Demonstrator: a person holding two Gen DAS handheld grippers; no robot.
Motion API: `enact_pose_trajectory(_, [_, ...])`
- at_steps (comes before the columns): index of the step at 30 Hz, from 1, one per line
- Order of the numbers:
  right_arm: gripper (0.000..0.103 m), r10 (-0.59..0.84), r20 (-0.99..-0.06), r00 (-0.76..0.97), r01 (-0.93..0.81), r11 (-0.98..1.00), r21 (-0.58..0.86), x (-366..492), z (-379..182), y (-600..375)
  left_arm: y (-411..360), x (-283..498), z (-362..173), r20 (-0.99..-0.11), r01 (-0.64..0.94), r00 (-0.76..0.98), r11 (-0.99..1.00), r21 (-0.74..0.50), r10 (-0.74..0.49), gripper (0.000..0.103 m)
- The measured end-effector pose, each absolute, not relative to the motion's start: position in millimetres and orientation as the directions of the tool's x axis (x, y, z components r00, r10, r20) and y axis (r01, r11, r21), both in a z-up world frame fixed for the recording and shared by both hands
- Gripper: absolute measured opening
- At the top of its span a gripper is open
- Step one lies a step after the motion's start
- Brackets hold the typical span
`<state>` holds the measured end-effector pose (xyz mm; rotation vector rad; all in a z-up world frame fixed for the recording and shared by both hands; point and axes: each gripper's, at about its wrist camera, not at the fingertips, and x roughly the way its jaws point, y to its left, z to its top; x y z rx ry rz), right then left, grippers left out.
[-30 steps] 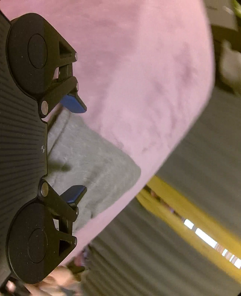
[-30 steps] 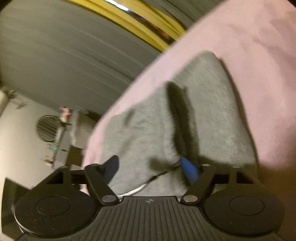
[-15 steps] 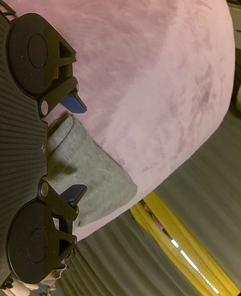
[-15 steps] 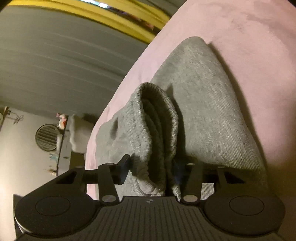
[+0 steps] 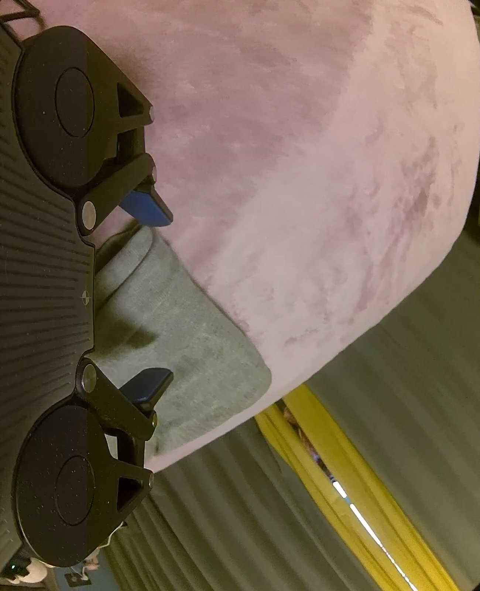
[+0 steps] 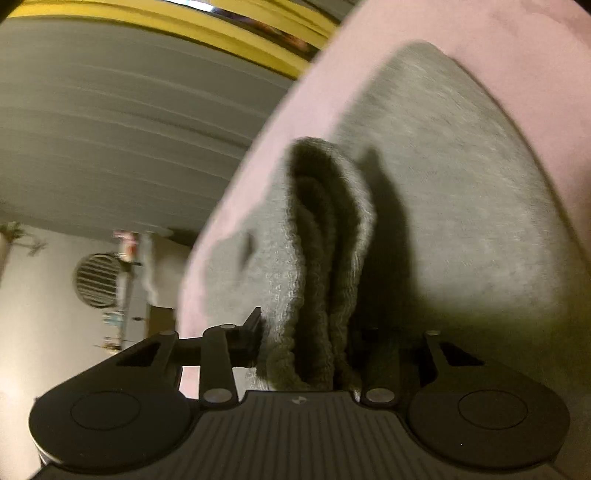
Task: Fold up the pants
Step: 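Grasp the ribbed waistband with the right tool and hold it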
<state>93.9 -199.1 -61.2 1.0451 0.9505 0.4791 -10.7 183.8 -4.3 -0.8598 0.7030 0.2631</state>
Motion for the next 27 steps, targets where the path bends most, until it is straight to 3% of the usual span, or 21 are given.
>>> enact_pose_trajectory(2, [0.045, 0.736, -0.417, 0.533, 0.071, 0.452, 0.889, 92.8, -57.1, -193.3, 184.2, -9.9, -4.7, -0.667, -0.487, 0.742, 0.634, -0.601, -0.061, 0.088])
enact_pose_trajectory(4, [0.056, 0.731, -0.454, 0.510, 0.097, 0.476, 0.874, 97.0, -59.9, -182.1, 187.4, -10.1, -6.4, -0.670, -0.497, 0.739, 0.618, -0.609, -0.066, 0.088])
enact_pose_trajectory(5, [0.056, 0.717, -0.493, 0.493, 0.109, 0.512, 0.852, 100.6, -60.1, -177.5, 189.2, -11.1, -7.0, -0.668, -0.500, 0.741, 0.608, -0.616, -0.067, 0.088])
enact_pose_trajectory(7, [0.044, 0.677, -0.548, 0.491, 0.093, 0.585, 0.806, 104.6, -52.0, -166.1, 192.9, -11.6, -8.9, -0.669, -0.504, 0.739, 0.593, -0.629, -0.082, 0.088])
enact_pose_trajectory(10, [0.039, 0.661, -0.530, 0.531, -0.009, 0.630, 0.776, 101.3, -18.5, -151.1, 203.2, -12.8, -9.1, -0.663, -0.502, 0.741, 0.567, -0.653, -0.109, 0.090])
enact_pose_trajectory(15, [0.038, 0.619, -0.465, 0.633, -0.143, 0.684, 0.716, 92.1, 27.2, -170.2, 226.5, -24.2, 4.5, -0.657, -0.531, 0.754, 0.575, -0.622, -0.015, 0.096])
enact_pose_trajectory(19, [0.039, 0.521, -0.565, 0.640, -0.095, 0.783, 0.615, 98.8, 12.2, -183.2, 244.7, -20.4, 6.3, -0.752, -0.590, 0.654, 0.677, -0.439, 0.083, 0.098])
enact_pose_trajectory(23, [0.039, 0.432, -0.717, 0.547, 0.044, 0.841, 0.540, 106.1, -35.6, -189.1, 257.6, -26.0, -2.6, -0.796, -0.651, 0.595, 0.647, -0.397, 0.111, 0.098])
enact_pose_trajectory(27, [0.040, 0.440, -0.693, 0.571, 0.018, 0.837, 0.547, 104.8, -37.5, -187.0, 270.7, -31.8, -11.1, -0.811, -0.679, 0.572, 0.627, -0.382, 0.124, 0.098])
